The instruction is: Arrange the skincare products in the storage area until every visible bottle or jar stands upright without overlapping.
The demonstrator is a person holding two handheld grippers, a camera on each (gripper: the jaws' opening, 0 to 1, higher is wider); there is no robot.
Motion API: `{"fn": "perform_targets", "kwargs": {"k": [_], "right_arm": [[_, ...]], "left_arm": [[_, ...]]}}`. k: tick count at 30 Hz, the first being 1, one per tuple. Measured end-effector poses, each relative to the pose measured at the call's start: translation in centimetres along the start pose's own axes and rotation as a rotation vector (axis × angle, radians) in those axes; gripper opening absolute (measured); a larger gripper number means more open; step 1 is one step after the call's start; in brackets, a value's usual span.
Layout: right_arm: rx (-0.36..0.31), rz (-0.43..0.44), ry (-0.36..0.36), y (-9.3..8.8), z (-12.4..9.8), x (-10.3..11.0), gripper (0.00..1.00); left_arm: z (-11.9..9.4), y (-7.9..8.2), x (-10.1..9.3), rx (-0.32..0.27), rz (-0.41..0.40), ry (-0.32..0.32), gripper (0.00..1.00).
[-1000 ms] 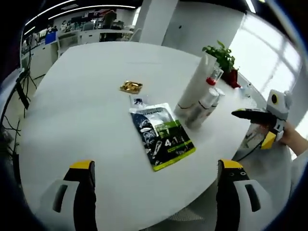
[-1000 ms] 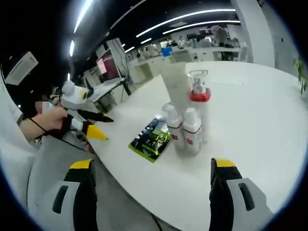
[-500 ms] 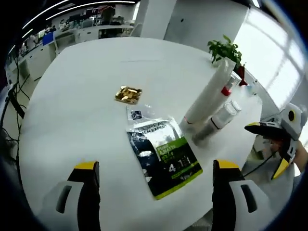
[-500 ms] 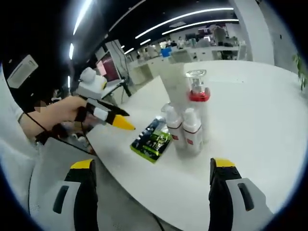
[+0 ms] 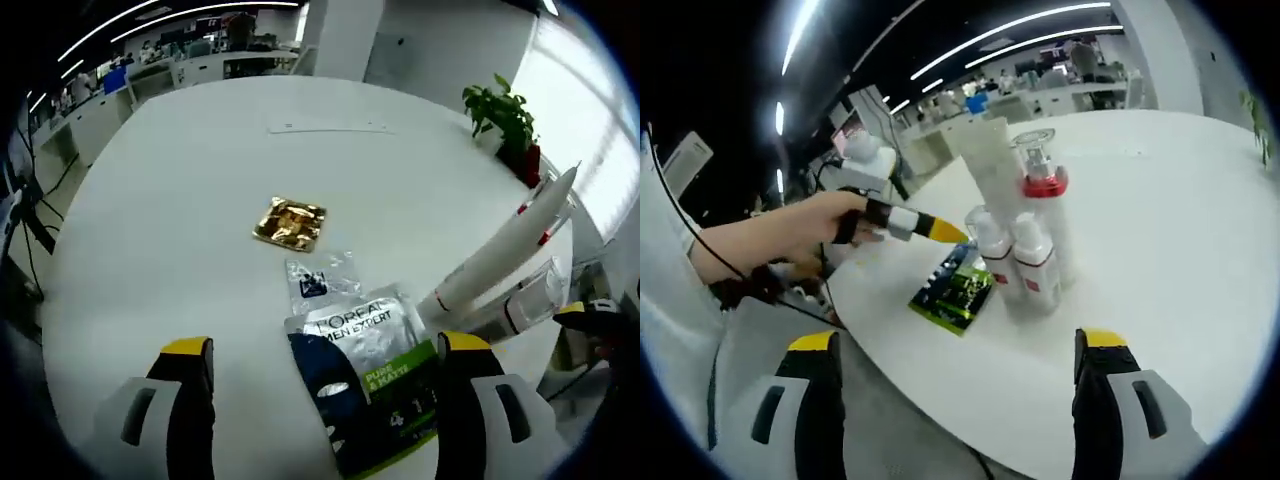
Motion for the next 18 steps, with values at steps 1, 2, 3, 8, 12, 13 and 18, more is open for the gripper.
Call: {"fn": "perform_targets", "kwargs": {"k": [1,2,3,8,12,13,18], "right_arm": [[-0.007,0.005,0.002,0.1,0.0,0.0,0.95],[-0.008,0.007,0.002,0.1,-0.1,0.0,0.95],[-0.008,0.007,0.000,0.1,-0.1,-0.1,0.95],[0.006,0.009,-0.005,-0.2,0.0,-0.2,0.95],[0.010,0.013,-0.002,-0.4,0.1,-0.1,0.95],[0.013,0.014,-0.002,-0.4,0.1,-0.1,0.95],[0.020,0.015,0.000,-0.5,0.2,-0.2,0.95]], "left_arm": [[0.3,0.2,-0.3,-0.004,0.005,0.002,0.85],[0.6,0.4,-0.4,-0.009,0.007,0.005,0.84],[1.0,0.6,-0.6,-0.011,0.005,0.009,0.82],[2.7,1.0,-1.2,0.006,-0.011,0.014,0.77],[3.8,1.2,-1.1,0.020,-0.012,0.038,0.76],[4.0,1.3,-1.1,0.022,-0.014,0.040,0.75],[4.9,1.7,-1.3,0.032,-0.021,0.042,0.67]]}}
Point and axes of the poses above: the point that each gripper's makers call its tool centre point, and the gripper's own axes: z roughly forward along the fingers, x roughly to its left, y roughly out of its top, the point moved 1 cm from there along -z, roughly backward along the fingers, and after that the axes turned 14 degrees about y, right-handed, at the moved point
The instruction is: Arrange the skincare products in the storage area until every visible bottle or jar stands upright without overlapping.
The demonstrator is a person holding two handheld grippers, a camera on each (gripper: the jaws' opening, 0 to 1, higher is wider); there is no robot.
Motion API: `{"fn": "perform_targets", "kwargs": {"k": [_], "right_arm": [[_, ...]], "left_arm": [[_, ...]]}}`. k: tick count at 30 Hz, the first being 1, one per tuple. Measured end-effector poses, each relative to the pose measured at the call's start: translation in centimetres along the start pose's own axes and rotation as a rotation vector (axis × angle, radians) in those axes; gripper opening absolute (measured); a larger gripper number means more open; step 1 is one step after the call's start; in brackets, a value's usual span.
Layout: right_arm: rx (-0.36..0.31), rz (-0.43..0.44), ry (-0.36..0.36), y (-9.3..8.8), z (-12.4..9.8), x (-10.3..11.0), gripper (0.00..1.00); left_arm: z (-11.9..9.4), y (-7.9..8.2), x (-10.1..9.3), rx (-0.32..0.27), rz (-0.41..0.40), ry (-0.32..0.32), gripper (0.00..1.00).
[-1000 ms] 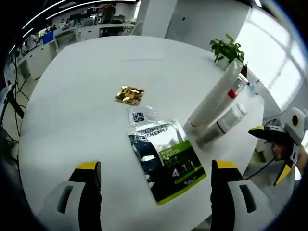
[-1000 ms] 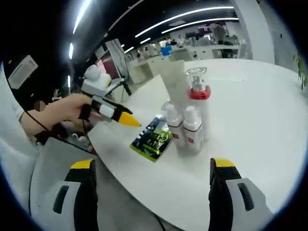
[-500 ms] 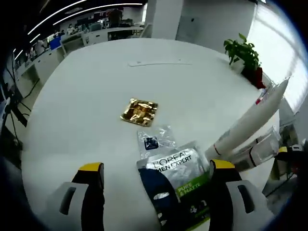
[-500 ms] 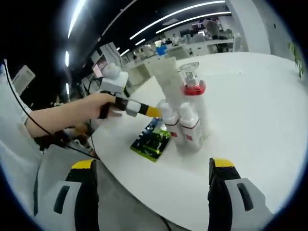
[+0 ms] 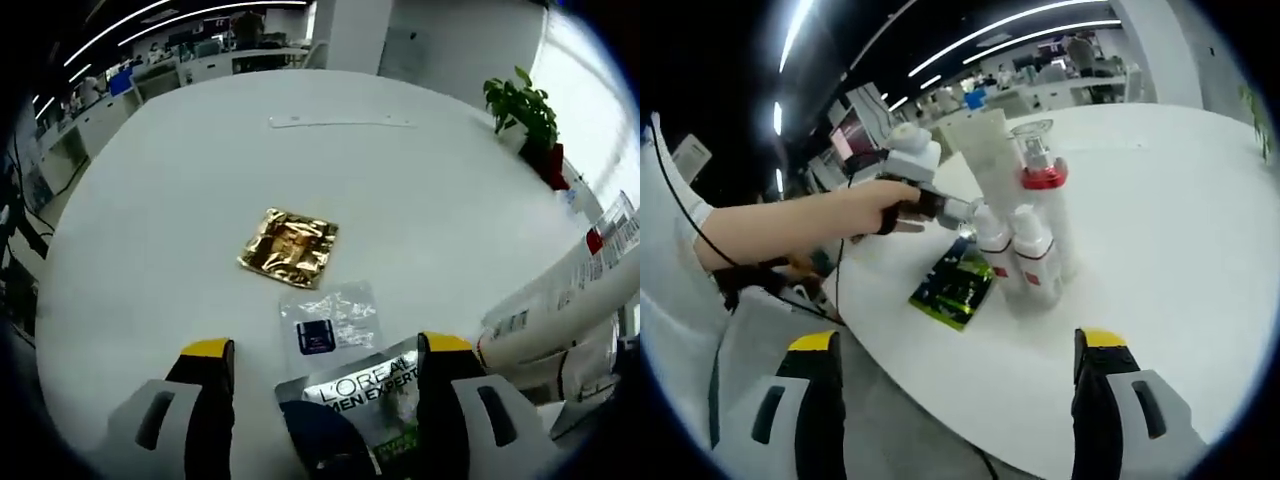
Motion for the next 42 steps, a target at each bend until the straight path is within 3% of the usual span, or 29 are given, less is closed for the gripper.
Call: {"fn": "perform_targets", "kwargs": {"k": [6,14,19,24,28,34,42], "right_arm": [[-0.001,0.005,-0.004,0.0,0.0,-0.1,0.95],[-0.003,0.014,-0.005,-0.1,0.0,-0.3,0.95],[-0.003,0.018,-0.007,-0.1,-0.1,-0.3,0.95],[-0.004,0.022,-0.008,-0.1,-0.1,-0.3,0.94],[-0.006,0.023,-0.009,-0.1,-0.1,-0.4,0.94],[-0.008,0.025,-0.010,-0.1,-0.1,-0.4,0.94],[-0.008,0.017,-0.010,0.0,-0.1,-0.4,0.94]], "left_arm": [[0.5,0.9,0.1,-0.003,0.033,0.023,0.63],[0.7,0.4,-0.2,-0.021,0.139,0.081,0.61],[0.8,0.9,-0.2,-0.033,0.133,0.084,0.53],[1.0,1.2,-0.1,-0.043,0.139,0.087,0.37],[1.0,1.4,0.2,-0.043,0.110,0.080,0.37],[0.0,2.9,1.0,-0.107,0.076,0.096,0.37],[-1.1,3.5,1.7,-0.131,0.050,0.087,0.37]]}}
Point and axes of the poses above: the point that each gripper's makers call its tool centre point, and the gripper's own axes: z roughly forward along the fingers, x roughly to its left, y roughly out of its top, the point moved 1 cm from there along -z, roughly backward along the fingers, and after that the axes turned 14 degrees about y, right-handed, at the moved point
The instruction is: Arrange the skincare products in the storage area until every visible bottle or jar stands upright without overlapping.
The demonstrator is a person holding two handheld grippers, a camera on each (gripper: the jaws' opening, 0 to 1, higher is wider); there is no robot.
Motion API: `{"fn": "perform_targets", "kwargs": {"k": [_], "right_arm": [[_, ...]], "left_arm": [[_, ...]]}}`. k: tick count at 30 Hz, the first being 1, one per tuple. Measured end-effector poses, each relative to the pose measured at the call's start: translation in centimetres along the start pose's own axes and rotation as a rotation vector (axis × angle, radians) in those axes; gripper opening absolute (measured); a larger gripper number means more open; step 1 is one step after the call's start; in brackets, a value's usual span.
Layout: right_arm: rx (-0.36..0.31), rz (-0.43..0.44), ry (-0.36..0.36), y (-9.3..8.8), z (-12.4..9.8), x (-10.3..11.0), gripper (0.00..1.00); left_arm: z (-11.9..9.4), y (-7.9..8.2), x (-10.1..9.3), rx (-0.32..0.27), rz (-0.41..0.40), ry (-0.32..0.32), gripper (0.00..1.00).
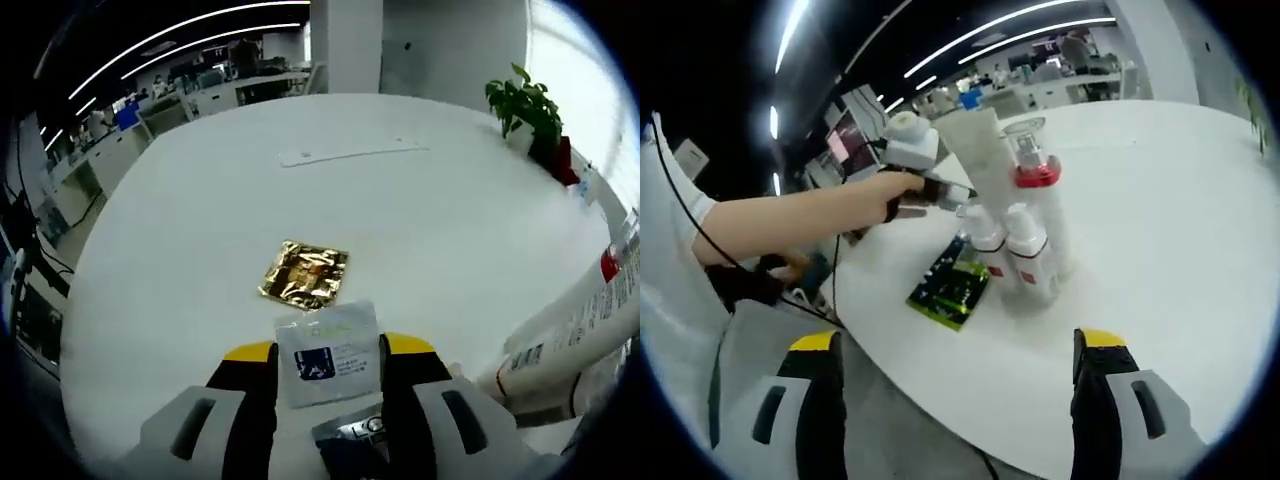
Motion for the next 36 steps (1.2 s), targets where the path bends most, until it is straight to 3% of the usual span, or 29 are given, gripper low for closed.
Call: {"fn": "perform_targets", "kwargs": {"k": [5,7,10,17,23,25,30,36], "right_arm": [[0.001,-0.033,0.004,0.3,0.0,0.3,0.92],[0.000,-0.047,0.011,0.5,0.1,0.6,0.91],[-0.020,-0.087,0.045,1.2,0.1,1.6,0.88],[-0.033,-0.122,0.128,1.9,0.2,3.7,0.57],[-0.089,-0.120,0.152,3.1,1.3,5.2,0.52],[-0.090,-0.125,0.158,3.3,1.9,5.5,0.49],[-0.059,-0.169,0.143,3.9,3.8,5.7,0.39],[-0.094,-0.194,0.122,5.6,5.7,5.8,0.28]], "left_arm": [[-1.4,0.4,0.4,-0.013,-0.041,-0.020,0.37],[-0.9,0.7,0.5,-0.024,-0.056,-0.027,0.37],[-2.8,0.7,0.6,-0.036,-0.077,-0.044,0.37],[-6.3,0.0,1.1,-0.055,-0.128,-0.095,0.37],[-8.4,-1.0,1.5,-0.058,-0.164,-0.132,0.37],[-8.5,-1.1,1.6,-0.059,-0.177,-0.144,0.37],[-11.4,-2.3,1.2,-0.067,-0.207,-0.180,0.37],[-14.1,-2.4,0.4,-0.082,-0.263,-0.240,0.37]]}}
Point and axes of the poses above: the point that each gripper's makers call its tool centre point, and the gripper's own axes: z roughly forward along the fingers, x roughly to its left, y roughly out of its top, the point moved 1 cm from there along -z, roughly backward along the fingers, and after that the axes turned 14 degrees about y, right-handed, at the moved point
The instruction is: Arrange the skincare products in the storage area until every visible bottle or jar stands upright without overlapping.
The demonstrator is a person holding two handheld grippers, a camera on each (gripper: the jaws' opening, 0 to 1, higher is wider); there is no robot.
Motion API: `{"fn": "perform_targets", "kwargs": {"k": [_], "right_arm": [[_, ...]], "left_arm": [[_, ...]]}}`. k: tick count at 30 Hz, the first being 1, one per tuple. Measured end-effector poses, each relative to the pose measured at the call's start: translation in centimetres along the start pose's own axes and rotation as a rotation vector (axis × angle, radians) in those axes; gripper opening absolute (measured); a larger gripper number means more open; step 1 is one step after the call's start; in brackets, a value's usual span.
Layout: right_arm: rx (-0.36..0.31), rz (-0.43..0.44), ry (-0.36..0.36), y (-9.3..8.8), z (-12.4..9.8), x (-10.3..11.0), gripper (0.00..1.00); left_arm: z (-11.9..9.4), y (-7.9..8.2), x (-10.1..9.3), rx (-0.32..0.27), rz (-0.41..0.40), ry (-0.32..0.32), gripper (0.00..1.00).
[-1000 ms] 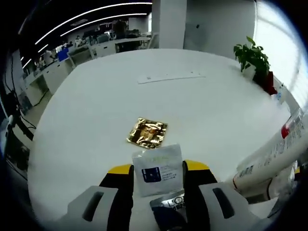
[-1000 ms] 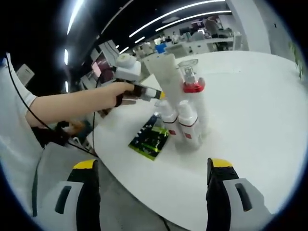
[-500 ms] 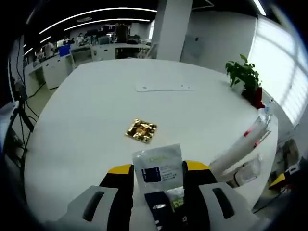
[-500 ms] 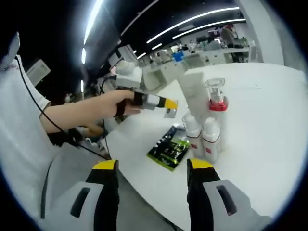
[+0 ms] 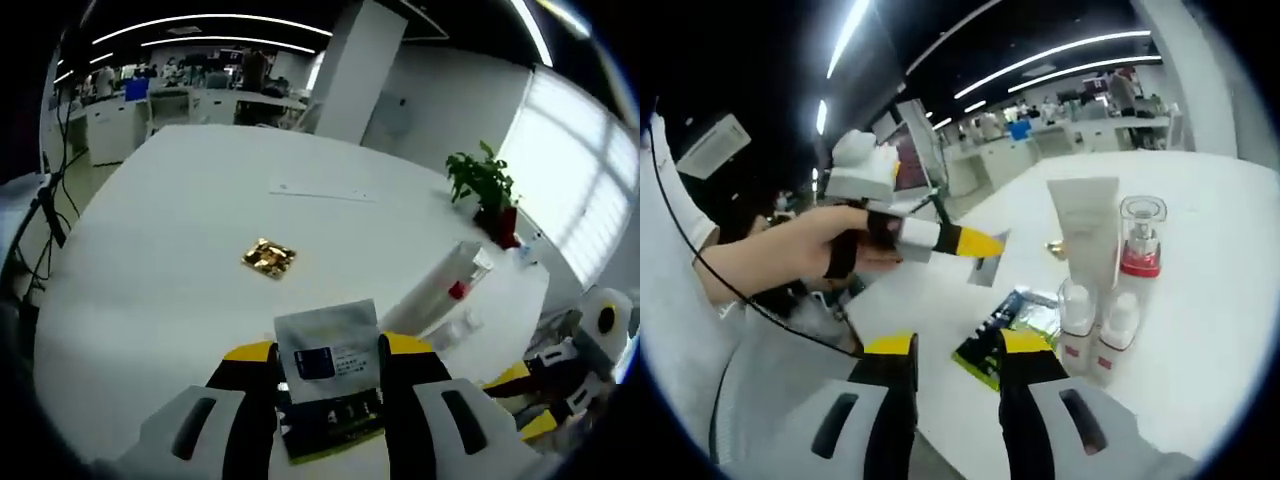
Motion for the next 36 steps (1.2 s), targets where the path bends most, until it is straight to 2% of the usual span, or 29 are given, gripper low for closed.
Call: {"fn": "perform_targets", "kwargs": {"k": [4,7,9,16,21,27,33,36], "right_arm": [[-0.017,-0.003,-0.016,0.5,0.8,-0.1,0.24],[-0.017,-0.007,-0.017,0.6,1.3,0.1,0.21],[-0.014,-0.011,-0.019,0.5,1.5,0.2,0.20],[-0.020,-0.001,-0.027,0.6,2.1,0.4,0.15],[-0.063,0.033,-0.027,1.0,2.3,0.6,0.13],[-0.099,0.055,-0.026,1.3,2.5,0.9,0.05],[-0.119,0.076,-0.035,1.0,2.2,0.8,0.01],[-0.141,0.116,-0.035,0.9,2.0,0.8,0.01]], "left_arm": [[-1.2,-0.1,-0.6,-0.005,0.008,-0.025,0.37],[-3.0,-1.0,-1.4,-0.003,0.014,-0.048,0.37],[-2.6,-0.5,-1.7,-0.005,0.020,-0.057,0.37],[-4.4,-1.2,-2.7,-0.009,0.025,-0.107,0.37],[-5.6,-1.1,-3.2,-0.016,0.030,-0.127,0.37],[-5.4,-1.1,-3.3,-0.016,0.028,-0.142,0.37],[-5.6,-1.4,-3.4,-0.002,0.013,-0.172,0.36],[-5.8,-1.6,-3.4,-0.003,0.010,-0.190,0.36]]}}
Point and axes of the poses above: the point that each gripper's makers call its tool centre point, and the gripper's own axes: z roughly forward along the fingers, x roughly to its left, y roughly out of its top, the point moved 1 cm from there along -z, roughly backward along the fingers, and after that the axes turned 14 degrees about y, right-handed, at the moved point
